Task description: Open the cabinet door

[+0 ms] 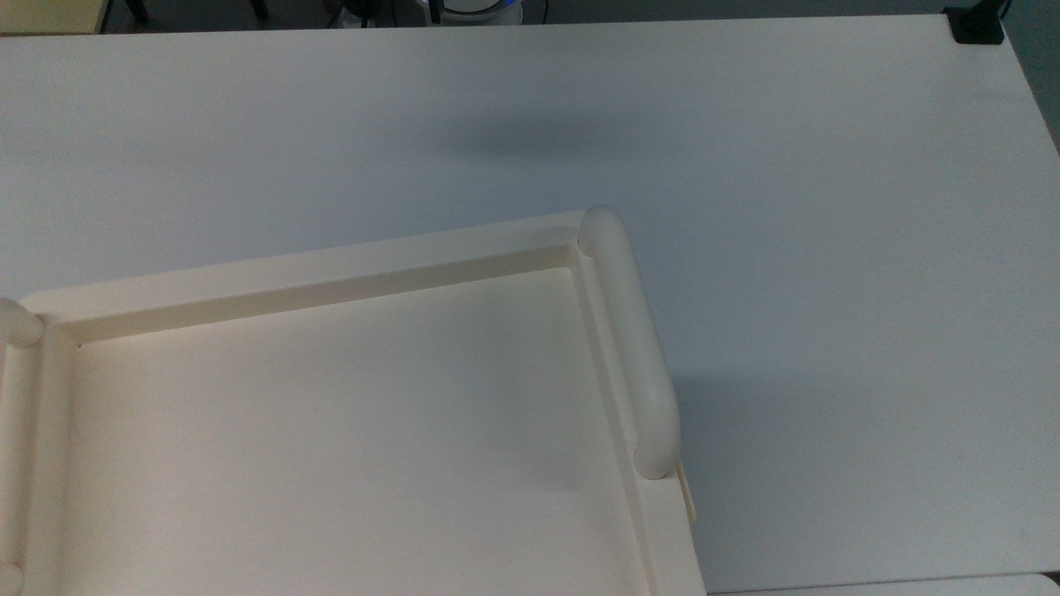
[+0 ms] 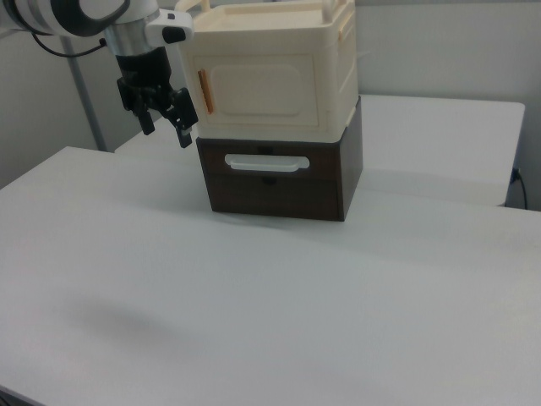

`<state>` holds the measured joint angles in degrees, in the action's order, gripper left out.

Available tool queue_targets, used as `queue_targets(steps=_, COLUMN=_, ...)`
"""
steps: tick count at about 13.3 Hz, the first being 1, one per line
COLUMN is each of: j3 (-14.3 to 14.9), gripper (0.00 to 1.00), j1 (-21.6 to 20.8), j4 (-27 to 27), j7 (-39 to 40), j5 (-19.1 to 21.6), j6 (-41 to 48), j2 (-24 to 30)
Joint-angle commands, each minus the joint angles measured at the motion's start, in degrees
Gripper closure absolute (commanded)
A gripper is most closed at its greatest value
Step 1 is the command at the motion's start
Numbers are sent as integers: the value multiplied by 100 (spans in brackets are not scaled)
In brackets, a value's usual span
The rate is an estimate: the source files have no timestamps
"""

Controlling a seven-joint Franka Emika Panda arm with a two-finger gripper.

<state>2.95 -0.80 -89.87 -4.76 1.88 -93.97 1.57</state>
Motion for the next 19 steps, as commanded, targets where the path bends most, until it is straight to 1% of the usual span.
queue_targets(steps=1, j3=-5, gripper=0, j1=-78, j4=-110, j7=98, j5=-91, j6=-60, j2=54)
queue_targets(steps=16, j3=-5, gripper=0, j1=-61, j4=-110, j7=142, j5=-83, j6=-95, j2=37)
queue_targets(steps=17, j3=-5, gripper=0, j1=-60, j4=-110, j7=194, j5=-74, j6=-95, j2=37)
queue_targets(steps=19, j3=-5, gripper=0, j1=-52, j4=-110, j7=658, j5=-39, j6=-156, j2=2)
